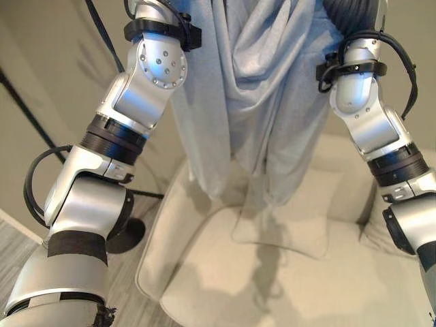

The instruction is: Hang the clothes on the sofa on the clothes rack.

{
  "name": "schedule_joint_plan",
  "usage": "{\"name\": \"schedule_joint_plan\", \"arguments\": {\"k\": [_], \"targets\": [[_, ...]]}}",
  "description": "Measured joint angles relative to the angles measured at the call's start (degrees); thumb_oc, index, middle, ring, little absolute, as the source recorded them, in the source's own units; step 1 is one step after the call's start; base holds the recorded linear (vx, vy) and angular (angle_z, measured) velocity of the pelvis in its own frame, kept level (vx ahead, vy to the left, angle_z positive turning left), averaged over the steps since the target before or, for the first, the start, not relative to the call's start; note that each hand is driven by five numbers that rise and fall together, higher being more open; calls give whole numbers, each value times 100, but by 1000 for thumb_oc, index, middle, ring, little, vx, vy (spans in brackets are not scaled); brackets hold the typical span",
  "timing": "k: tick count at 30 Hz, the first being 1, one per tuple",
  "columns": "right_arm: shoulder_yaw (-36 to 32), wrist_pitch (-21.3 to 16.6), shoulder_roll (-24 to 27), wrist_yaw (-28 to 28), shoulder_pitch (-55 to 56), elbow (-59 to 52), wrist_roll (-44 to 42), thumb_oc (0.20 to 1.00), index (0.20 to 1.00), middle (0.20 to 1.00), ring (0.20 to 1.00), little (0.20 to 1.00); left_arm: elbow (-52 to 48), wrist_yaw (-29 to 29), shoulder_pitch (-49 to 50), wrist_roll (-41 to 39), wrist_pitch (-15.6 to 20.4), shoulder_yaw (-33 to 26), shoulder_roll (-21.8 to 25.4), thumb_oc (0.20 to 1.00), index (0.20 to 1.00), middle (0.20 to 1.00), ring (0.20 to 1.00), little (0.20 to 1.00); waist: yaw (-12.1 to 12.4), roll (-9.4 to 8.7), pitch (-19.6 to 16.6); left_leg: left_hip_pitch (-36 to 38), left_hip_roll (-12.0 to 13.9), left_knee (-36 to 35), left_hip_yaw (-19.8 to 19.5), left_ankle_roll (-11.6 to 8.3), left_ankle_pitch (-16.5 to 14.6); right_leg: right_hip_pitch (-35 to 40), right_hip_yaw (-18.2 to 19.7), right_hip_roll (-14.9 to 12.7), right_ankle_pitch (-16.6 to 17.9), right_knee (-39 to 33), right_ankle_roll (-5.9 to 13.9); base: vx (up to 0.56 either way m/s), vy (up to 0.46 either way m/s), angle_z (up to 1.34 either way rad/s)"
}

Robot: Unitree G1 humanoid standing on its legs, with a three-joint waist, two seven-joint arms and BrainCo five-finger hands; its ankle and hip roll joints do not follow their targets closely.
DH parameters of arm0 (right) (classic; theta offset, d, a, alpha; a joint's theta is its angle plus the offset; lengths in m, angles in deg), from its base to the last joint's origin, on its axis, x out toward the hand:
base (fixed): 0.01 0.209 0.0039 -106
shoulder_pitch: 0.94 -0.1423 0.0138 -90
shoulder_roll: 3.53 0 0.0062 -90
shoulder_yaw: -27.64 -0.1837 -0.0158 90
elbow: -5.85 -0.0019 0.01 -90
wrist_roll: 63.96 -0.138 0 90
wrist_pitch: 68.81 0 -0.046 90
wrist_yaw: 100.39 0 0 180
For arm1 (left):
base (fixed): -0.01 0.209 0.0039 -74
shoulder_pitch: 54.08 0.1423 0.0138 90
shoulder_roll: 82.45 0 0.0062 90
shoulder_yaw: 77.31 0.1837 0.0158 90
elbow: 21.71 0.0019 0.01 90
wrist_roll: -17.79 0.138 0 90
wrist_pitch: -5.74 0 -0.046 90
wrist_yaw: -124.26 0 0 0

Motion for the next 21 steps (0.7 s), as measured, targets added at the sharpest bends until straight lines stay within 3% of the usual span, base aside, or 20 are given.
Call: {"name": "schedule_joint_plan", "arguments": {"k": [6,12,14,18,20,21], "targets": [[257,-153,-14,-139,3,21,-150,200,200,200,200,200,-17,-39,-1,-15,76,263,296,200,200,200,200,200,197,-13,-250,-91,-24,30,-275,-2,44,77,-304,-7,-64,1,2,-39,18,25],[521,-216,-24,-158,3,389,-304,200,200,200,200,200,-26,-89,-17,-214,213,432,434,200,200,200,200,200,459,-82,-195,-127,-54,32,-571,-52,166,212,-597,45,-75,3,7,-53,22,25],[476,-227,-6,-178,16,422,-342,200,200,200,200,200,-29,-94,-73,-218,222,433,582,200,200,200,200,200,569,-295,-58,-251,45,110,-724,-160,119,246,-702,131,-110,3,-28,111,52,38],[249,-285,11,-221,364,322,-356,200,200,200,200,200,-68,-86,-107,-226,205,430,804,200,200,200,200,200,497,-901,167,-519,213,707,-850,-330,-189,440,-914,306,-326,2,-31,199,333,31],[205,-327,3,-235,523,236,-355,200,200,200,200,200,-69,-88,25,-226,202,361,820,200,200,200,200,200,384,-1020,195,-750,260,1291,-694,-320,-444,566,-897,285,-333,4,-65,209,867,10],[245,-369,-23,-296,783,158,-334,200,200,200,200,200,-46,-94,249,-233,192,347,870,200,200,200,200,200,358,-1003,218,-863,238,2213,-389,-215,-925,740,-748,221,-327,4,-79,69,819,-36]]}}
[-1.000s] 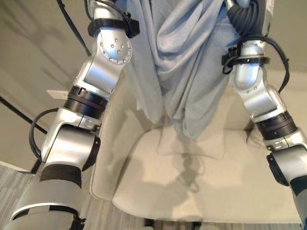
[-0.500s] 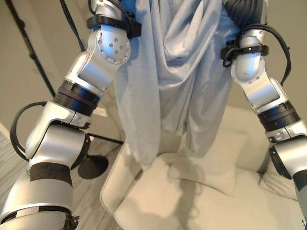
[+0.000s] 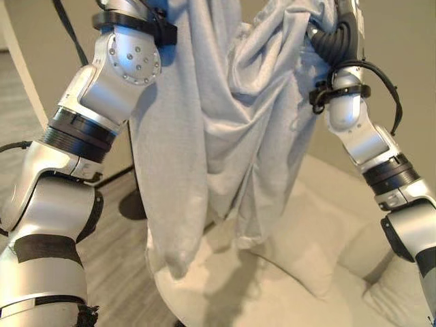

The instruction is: Hang the clothes on the sofa on the clothes rack.

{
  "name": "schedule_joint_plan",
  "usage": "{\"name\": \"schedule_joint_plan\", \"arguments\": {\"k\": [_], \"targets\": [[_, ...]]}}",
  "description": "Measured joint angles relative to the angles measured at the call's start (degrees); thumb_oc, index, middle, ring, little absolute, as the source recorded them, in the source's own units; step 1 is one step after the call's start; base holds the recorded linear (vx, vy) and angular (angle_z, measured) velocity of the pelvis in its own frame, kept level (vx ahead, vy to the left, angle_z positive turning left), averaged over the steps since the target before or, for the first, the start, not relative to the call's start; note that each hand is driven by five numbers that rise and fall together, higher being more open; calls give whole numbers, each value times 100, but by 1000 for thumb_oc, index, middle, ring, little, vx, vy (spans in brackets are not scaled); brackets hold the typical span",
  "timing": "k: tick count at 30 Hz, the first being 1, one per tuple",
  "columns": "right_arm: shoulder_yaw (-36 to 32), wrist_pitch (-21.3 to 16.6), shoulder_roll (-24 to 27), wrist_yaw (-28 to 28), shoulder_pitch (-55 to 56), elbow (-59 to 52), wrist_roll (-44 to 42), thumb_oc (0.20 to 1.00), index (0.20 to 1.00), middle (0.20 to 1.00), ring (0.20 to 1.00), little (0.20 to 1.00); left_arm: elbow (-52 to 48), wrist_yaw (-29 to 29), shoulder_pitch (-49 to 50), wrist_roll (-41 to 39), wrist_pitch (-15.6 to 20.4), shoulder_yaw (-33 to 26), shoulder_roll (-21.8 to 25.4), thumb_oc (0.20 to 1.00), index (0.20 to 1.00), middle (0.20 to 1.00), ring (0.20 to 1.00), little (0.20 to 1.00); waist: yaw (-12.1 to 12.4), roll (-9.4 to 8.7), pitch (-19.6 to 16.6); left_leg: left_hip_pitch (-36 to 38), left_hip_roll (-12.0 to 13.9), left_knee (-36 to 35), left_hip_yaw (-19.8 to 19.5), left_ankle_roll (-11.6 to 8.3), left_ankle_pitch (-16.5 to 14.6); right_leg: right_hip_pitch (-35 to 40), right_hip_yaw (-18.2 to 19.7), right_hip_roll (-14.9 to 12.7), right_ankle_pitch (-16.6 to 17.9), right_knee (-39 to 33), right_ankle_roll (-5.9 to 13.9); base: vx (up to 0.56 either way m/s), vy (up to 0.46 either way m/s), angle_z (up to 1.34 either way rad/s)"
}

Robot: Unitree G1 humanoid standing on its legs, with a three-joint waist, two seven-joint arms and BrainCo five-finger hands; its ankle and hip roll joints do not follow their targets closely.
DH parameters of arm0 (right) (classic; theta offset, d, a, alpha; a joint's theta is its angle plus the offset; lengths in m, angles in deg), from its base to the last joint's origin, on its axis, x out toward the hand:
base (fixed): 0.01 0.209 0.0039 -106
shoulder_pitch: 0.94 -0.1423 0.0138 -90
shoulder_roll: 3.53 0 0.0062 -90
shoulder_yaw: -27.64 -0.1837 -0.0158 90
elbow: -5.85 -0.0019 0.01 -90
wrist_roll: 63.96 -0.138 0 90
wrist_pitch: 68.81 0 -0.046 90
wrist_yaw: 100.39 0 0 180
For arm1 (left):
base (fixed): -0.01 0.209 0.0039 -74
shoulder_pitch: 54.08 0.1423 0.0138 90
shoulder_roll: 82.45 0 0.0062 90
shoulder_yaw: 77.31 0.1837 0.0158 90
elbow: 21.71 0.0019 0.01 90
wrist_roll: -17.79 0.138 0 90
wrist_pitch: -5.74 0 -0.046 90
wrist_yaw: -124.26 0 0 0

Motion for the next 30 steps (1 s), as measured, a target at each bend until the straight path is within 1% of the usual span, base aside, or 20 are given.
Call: {"name": "schedule_joint_plan", "arguments": {"k": [2,3,6,7,8,9,10,11,12,14,15,17,22,24,25,26,27,28,29,30], "targets": [[-160,28,17,-174,596,-190,20,200,200,200,200,200,96,-12,349,8,18,-161,-120,200,200,200,200,200,-144,235,43,204,-215,435,365,316,-399,144,354,-383,83,354,192,-173,961,-86],[-79,118,205,-152,944,-186,60,200,200,200,200,200,304,-35,790,-6,42,-314,-498,200,200,200,200,200,-479,543,98,366,-569,494,473,557,-397,-206,675,-780,570,906,79,-313,1086,-109],[240,461,224,-151,711,-509,67,200,200,200,200,200,166,-262,1066,47,-106,-455,-493,200,200,200,200,200,-347,1373,665,563,-1413,-242,1096,1558,86,-1276,781,-1533,2488,1063,-130,-169,908,-188],[620,516,242,-192,708,-588,68,200,200,200,200,200,118,-335,1061,78,-117,-463,-571,200,200,200,200,200,-330,1412,741,617,-1599,-225,1157,1812,299,-1294,856,-1634,2393,1222,-28,-95,493,-101],[653,518,362,-239,708,-725,69,200,200,200,200,200,-120,-368,910,121,-80,-347,-778,200,200,200,200,200,-320,1467,753,681,-1680,-377,1038,1828,367,-1076,959,-1346,1292,1581,713,-128,333,-17],[589,476,337,-261,428,-573,70,200,200,200,200,200,-163,-365,677,136,30,-294,-788,200,200,200,200,200,-76,1480,752,798,-1666,-986,896,1247,452,-980,989,-831,318,1875,343,-99,175,78],[538,417,286,-298,51,-278,70,200,200,200,200,200,-39,-364,364,126,-8,-356,-628,200,200,200,200,200,-163,1013,807,389,-1913,-90,1099,949,-115,-724,903,-894,-415,1542,58,-105,261,29],[552,402,352,-287,-252,-22,67,200,200,200,200,200,63,-321,338,124,-58,-570,-491,200,200,200,200,200,115,1340,811,395,-1281,1350,506,1483,-1167,-789,1115,-509,-516,1636,525,-38,135,1],[625,403,305,-312,-188,33,67,200,200,200,200,200,121,-314,476,124,-47,-572,-481,200,200,200,200,200,217,1243,779,636,-1347,835,565,1144,-864,-901,1163,-386,-712,1919,579,31,87,-48],[628,364,257,-311,-178,37,67,200,200,200,200,200,291,-351,519,122,-113,-411,-338,200,200,200,200,200,116,940,589,805,-1284,9,800,220,-829,-886,1125,94,-820,1593,-17,54,16,28],[548,349,244,-322,-488,47,67,200,200,200,200,200,315,-342,424,121,-118,-471,-32,200,200,200,200,200,-133,484,487,455,-1318,496,1309,436,-1041,-749,1187,-262,-162,892,-392,8,26,57],[442,344,399,-282,-500,62,57,200,200,200,200,200,333,-325,467,121,-159,-455,-128,200,200,200,200,200,-108,969,498,630,-866,373,1118,879,-836,-675,1123,-195,-36,891,10,-12,19,55],[380,355,441,-294,-445,160,44,200,200,200,200,200,164,-318,352,124,-161,-267,-249,200,200,200,200,200,-29,1068,448,1215,-1494,-669,994,1209,-132,-460,1079,-143,-118,525,102,-83,54,35],[459,357,434,-300,-434,219,34,200,200,200,200,200,171,-316,344,122,-160,-187,-278,200,200,200,200,200,33,1161,489,1208,-1551,-702,1001,1110,-57,-515,1069,51,-104,581,68,-123,146,25],[541,357,443,-287,-443,284,33,200,200,200,200,200,234,-315,339,122,-130,-189,-353,200,200,200,200,200,71,1147,531,961,-1553,-334,1079,310,-96,-588,1093,193,-28,658,-189,-60,103,39],[575,352,354,-303,-574,518,25,200,200,200,200,200,264,-287,270,121,-84,-113,-244,200,200,200,200,200,0,538,761,19,-1709,831,1007,570,-209,-796,1231,-406,3,821,-540,-36,329,34],[580,368,453,-302,-605,497,14,200,200,200,200,200,294,-289,269,116,-113,-85,-189,200,200,200,200,200,-25,648,804,-251,-679,377,583,485,-314,-846,1261,-318,121,631,-412,-8,281,27],[572,373,532,-301,-617,476,14,200,200,200,200,200,284,-288,285,119,-110,-102,-226,200,200,200,200,200,-24,873,814,-134,-115,-223,395,397,-246,-843,1272,-240,112,621,-209,23,224,13],[488,369,583,-277,-513,354,14,200,200,200,200,200,221,-283,362,122,-88,-184,-306,200,200,200,200,200,-88,988,859,-79,145,-513,732,22,172,-786,1283,-279,89,637,-110,70,207,18],[419,371,601,-279,-386,264,14,200,200,200,200,200,201,-277,421,121,-92,-207,-385,200,200,200,200,200,-81,968,882,25,62,-620,851,0,229,-781,1348,-347,53,610,-5,93,339,-13]]}}
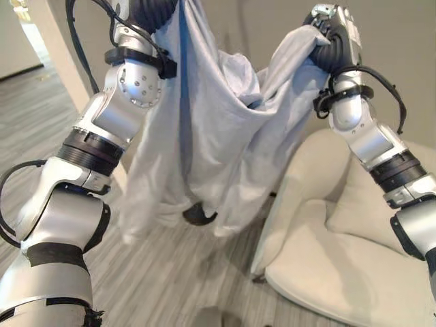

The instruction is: Hang the clothes on the sofa on the clothes rack.

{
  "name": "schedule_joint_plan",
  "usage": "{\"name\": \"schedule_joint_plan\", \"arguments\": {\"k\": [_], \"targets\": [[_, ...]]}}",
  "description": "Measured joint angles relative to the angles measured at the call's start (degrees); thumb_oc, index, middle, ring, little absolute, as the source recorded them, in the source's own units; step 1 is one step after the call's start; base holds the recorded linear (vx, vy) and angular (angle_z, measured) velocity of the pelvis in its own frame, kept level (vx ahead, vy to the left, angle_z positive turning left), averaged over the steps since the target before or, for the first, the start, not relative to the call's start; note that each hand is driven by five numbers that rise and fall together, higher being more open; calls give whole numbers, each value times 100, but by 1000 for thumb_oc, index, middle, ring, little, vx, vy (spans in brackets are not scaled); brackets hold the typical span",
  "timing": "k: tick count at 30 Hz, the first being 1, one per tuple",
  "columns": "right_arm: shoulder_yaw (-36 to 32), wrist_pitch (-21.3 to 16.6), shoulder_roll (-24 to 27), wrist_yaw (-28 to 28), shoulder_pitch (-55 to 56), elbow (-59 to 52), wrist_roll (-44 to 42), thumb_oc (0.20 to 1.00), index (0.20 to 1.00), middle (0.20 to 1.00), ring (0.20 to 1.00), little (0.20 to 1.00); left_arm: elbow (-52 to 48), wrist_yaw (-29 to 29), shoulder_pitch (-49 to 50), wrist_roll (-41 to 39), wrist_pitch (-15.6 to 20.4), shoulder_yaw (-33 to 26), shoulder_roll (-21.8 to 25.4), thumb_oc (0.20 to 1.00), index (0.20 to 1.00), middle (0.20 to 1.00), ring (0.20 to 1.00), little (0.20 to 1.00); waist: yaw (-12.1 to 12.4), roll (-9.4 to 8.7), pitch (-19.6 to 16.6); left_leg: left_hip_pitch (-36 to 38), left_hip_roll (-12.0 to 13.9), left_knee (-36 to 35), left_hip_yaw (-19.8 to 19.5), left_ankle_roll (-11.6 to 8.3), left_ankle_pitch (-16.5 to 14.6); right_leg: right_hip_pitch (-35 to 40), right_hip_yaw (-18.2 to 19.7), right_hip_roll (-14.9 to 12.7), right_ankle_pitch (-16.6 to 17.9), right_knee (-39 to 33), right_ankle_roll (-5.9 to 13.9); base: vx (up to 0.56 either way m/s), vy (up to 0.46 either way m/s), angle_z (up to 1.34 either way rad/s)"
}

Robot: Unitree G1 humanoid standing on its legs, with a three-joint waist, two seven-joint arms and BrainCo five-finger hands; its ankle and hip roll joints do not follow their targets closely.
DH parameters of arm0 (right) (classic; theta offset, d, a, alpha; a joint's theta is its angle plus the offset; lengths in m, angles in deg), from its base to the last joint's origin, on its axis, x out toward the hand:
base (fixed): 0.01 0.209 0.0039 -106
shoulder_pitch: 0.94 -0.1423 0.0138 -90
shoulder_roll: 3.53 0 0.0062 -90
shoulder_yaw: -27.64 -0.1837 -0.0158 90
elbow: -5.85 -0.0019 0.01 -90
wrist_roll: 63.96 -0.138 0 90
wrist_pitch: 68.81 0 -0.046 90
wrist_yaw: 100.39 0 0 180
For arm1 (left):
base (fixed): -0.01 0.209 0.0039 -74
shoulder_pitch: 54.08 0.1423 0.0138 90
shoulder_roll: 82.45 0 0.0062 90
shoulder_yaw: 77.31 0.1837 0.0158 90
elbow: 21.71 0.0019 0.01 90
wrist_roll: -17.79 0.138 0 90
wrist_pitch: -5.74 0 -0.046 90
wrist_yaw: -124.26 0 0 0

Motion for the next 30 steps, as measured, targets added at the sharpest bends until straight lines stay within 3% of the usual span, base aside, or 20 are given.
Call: {"name": "schedule_joint_plan", "arguments": {"k": [1,3,4,5,7,8,9,10,11,12,14,18,20,23,26,30], "targets": [[-34,-28,-1,-25,80,-9,4,200,200,200,200,200,12,10,131,-4,-14,26,-72,200,200,200,200,200,101,-68,4,73,-282,116,3,22,-19,60,172,-169,-73,-36,154,166,644,-23],[-79,-31,-4,-17,227,-30,5,200,200,200,200,200,-18,-1,311,-2,-20,5,-112,200,200,200,200,200,80,-127,0,202,-514,249,69,423,143,280,210,-398,-45,-125,152,75,457,-11],[-264,-29,7,-26,409,-111,5,200,200,200,200,200,-52,-18,320,-2,-25,48,-113,200,200,200,200,200,69,-223,15,189,-697,578,55,625,-13,380,181,-596,61,-107,-1,3,367,5],[-432,-23,-50,9,616,-121,7,200,200,200,200,200,-138,-32,410,0,-21,-5,-116,200,200,200,200,200,87,-173,26,203,-773,699,71,735,-115,504,157,-619,-132,-89,101,50,532,6],[-563,28,-24,-14,603,-159,14,200,200,200,200,200,-205,-41,378,1,-11,-128,-108,200,200,200,200,200,38,-253,-60,38,-1015,1032,36,820,-273,449,123,-848,-443,-68,-85,70,509,-6],[-631,42,-92,5,600,-203,53,200,200,200,200,200,-201,-69,397,6,-19,-195,-93,200,200,200,200,200,123,-128,-76,-52,-1143,1304,95,1223,-502,467,135,-921,-484,16,-180,93,646,-20],[-618,66,-163,-3,687,-240,56,200,200,200,200,200,-200,-75,425,7,-23,-197,-94,200,200,200,200,200,76,-166,-114,56,-1263,1214,122,1263,-522,556,204,-1040,-418,11,-170,73,499,-15],[-620,52,-215,-11,816,-281,65,200,200,200,200,200,-221,-82,461,12,-20,-208,-127,200,200,200,200,200,21,-203,-161,209,-1348,1071,242,1271,-513,550,212,-1153,-279,57,89,79,440,-2],[-651,73,-289,-27,930,-334,69,200,200,200,200,200,-257,-97,532,20,-11,-229,-104,200,200,200,200,200,133,-163,-166,356,-1345,883,323,1351,-426,518,145,-1181,272,269,170,48,239,-11],[-773,103,-443,-8,1143,-395,67,200,200,200,200,200,-266,-104,649,22,-22,-281,-135,200,200,200,200,200,111,-166,-190,617,-1423,635,372,1395,-416,561,-14,-1191,227,362,254,76,346,-30],[-724,174,-651,-27,1299,-413,71,200,200,200,200,200,-416,-125,920,119,-36,-460,-37,200,200,200,200,200,177,-123,-278,981,-1539,198,450,1459,-346,658,-54,-1110,409,295,482,85,286,-34],[-721,280,-684,-98,1612,-423,68,200,200,200,200,200,-651,-197,1298,242,-107,-604,-133,200,200,200,200,200,167,-12,-333,1598,-1579,-375,466,1709,-101,819,12,-890,376,80,555,34,145,-10],[-723,269,-589,-118,1538,-424,69,200,200,200,200,200,-598,-249,1251,243,-119,-588,-119,200,200,200,200,200,7,-5,-343,1750,-1582,-731,335,1597,48,718,114,-688,373,-172,601,9,25,32],[-725,249,-437,-108,1530,-415,68,200,200,200,200,200,-598,-261,1250,262,-135,-502,-226,200,200,200,200,200,-27,-8,-357,1840,-1621,-1017,147,1597,203,594,93,-389,386,-600,582,15,-16,31],[-725,233,-322,-107,1512,-382,69,200,200,200,200,200,-583,-283,1211,379,-135,-411,-208,200,200,200,200,200,-123,8,-357,1859,-1751,-1072,-126,1585,206,436,355,-259,438,-606,517,89,-53,50],[-728,236,-120,-106,1455,-310,67,200,200,200,200,200,-587,-284,1010,410,-135,-408,-197,200,200,200,200,200,-164,0,-429,1973,-1834,-1215,-282,1574,234,439,228,-183,482,-607,463,41,-94,32]]}}
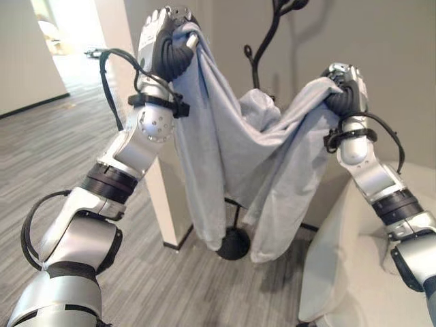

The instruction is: Hang the clothes on the sofa on the clothes rack.

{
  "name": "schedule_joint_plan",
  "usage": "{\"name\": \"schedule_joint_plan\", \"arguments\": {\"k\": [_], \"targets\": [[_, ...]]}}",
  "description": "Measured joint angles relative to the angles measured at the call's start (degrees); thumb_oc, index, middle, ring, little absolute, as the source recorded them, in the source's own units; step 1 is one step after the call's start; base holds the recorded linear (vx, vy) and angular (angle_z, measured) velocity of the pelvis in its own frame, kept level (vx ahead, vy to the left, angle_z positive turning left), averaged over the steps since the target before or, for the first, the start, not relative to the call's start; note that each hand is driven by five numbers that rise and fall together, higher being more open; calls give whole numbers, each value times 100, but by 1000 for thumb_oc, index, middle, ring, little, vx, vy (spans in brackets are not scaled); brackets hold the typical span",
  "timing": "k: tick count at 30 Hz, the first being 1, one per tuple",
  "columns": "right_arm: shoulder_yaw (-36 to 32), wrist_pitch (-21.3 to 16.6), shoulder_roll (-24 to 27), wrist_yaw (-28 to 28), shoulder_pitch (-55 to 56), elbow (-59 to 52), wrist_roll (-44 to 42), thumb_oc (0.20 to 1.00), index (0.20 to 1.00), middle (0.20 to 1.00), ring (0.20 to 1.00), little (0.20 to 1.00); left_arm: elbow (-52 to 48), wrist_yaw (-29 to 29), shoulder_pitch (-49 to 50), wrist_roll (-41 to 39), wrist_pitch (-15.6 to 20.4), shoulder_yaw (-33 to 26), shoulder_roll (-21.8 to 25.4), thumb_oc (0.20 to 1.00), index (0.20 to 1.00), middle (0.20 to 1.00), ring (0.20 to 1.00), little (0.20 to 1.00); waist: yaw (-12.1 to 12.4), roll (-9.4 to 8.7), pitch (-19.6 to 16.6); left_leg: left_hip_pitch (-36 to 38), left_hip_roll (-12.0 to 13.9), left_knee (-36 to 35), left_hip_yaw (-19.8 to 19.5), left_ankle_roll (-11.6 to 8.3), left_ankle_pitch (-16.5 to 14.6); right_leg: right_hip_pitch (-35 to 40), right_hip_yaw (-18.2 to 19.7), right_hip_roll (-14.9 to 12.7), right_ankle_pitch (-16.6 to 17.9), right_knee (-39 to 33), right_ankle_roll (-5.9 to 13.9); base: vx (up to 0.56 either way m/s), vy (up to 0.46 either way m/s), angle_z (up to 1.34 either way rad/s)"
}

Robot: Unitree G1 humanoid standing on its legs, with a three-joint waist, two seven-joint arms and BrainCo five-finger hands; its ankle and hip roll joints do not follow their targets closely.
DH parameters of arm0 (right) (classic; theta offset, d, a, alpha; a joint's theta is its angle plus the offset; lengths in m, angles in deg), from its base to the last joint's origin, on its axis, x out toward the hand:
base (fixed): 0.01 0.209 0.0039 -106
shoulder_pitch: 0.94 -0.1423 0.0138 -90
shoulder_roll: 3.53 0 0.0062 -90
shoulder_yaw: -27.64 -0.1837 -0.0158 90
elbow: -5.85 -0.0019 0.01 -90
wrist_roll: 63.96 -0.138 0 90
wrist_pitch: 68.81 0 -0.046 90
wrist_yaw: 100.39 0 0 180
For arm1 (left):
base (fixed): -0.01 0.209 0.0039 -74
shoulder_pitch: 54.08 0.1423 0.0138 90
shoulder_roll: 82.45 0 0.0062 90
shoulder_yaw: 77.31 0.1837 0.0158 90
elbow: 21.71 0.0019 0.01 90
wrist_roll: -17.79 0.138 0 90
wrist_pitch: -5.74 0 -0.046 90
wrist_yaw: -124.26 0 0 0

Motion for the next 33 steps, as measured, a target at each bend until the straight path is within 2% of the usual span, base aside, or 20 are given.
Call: {"name": "schedule_joint_plan", "arguments": {"k": [3,8,12,15,19,21,24,28,29,30,31,32,33], "targets": [[0,0,15,12,-85,1,-1,200,200,200,200,200,115,-7,-215,0,-2,224,-36,200,200,200,200,200,-107,45,-52,-48,7,-2,-144,35,24,26,-26,80,0,-1,0,17,-91,17],[5,-4,38,19,-196,10,-1,200,200,200,200,200,124,-8,-257,-1,-5,245,-43,200,200,200,200,200,-107,44,-53,-228,5,9,-150,35,27,-1,-41,178,66,-5,-88,-30,-111,4],[6,-5,42,51,-234,56,-5,200,200,200,200,200,126,-7,-265,-2,-8,270,-44,200,200,200,200,200,-239,48,-47,-444,50,77,-308,4,29,-102,-158,219,40,-5,-100,-48,-77,20],[6,-17,53,98,-266,100,-10,200,200,200,200,200,119,0,-271,-3,-2,272,-44,200,200,200,200,200,-260,21,-31,-599,80,76,-443,-186,41,-189,-336,246,23,-4,-130,-35,-32,21],[11,-35,53,108,-289,108,-10,200,200,200,200,200,107,9,-290,-5,1,290,-45,200,200,200,200,200,-131,-187,94,-840,74,133,-563,-335,37,-286,-511,251,-109,27,-357,-59,54,20],[-17,-148,55,111,-294,87,-10,200,200,200,200,200,93,17,-299,-4,0,314,-78,200,200,200,200,200,-121,-249,175,-1165,82,362,-688,-421,11,-425,-745,269,-98,30,-377,-27,205,56],[-5,-183,66,94,-285,1,-4,200,200,200,200,200,58,13,-235,-3,-9,314,-116,200,200,200,200,200,-31,-217,280,-1334,64,494,-814,-457,43,-537,-848,278,-59,30,-465,82,227,31],[-11,-183,74,87,-270,13,1,200,200,200,200,200,20,12,-185,-2,-3,241,-91,200,200,200,200,200,69,-192,315,-1235,13,462,-815,-476,24,-435,-842,217,-68,30,-484,157,281,3],[-12,-166,70,82,-250,-4,4,200,200,200,200,200,11,9,-179,-3,-10,232,-74,200,200,200,200,200,66,-193,316,-1130,-23,430,-757,-379,-41,-395,-814,167,-53,72,-469,162,334,-2],[-12,-119,60,79,-196,-110,4,200,200,200,200,200,0,1,-172,-3,-12,231,-42,200,200,200,200,200,0,-134,334,-1059,22,454,-528,-250,-126,-369,-792,119,-102,241,-405,157,387,-12],[4,-111,-14,76,-161,-114,61,200,200,200,200,200,-18,-8,-108,-1,-4,134,-43,200,200,200,200,200,-51,57,458,-706,127,313,-373,-237,14,-217,-721,96,-166,533,-379,117,294,-11],[2,-87,-2,71,-151,-112,122,200,200,200,200,200,-34,-10,-102,-2,-2,130,-44,200,200,200,200,200,-96,77,458,-601,84,309,-339,-295,-39,-178,-654,53,-160,636,-372,177,452,-23],[-44,-65,-29,71,-159,-120,195,200,200,200,200,200,-35,-15,-64,-2,-2,101,-45,200,200,200,200,200,-76,174,516,-432,105,306,-287,-246,-20,-223,-647,-3,-264,1054,-361,50,169,-15]]}}
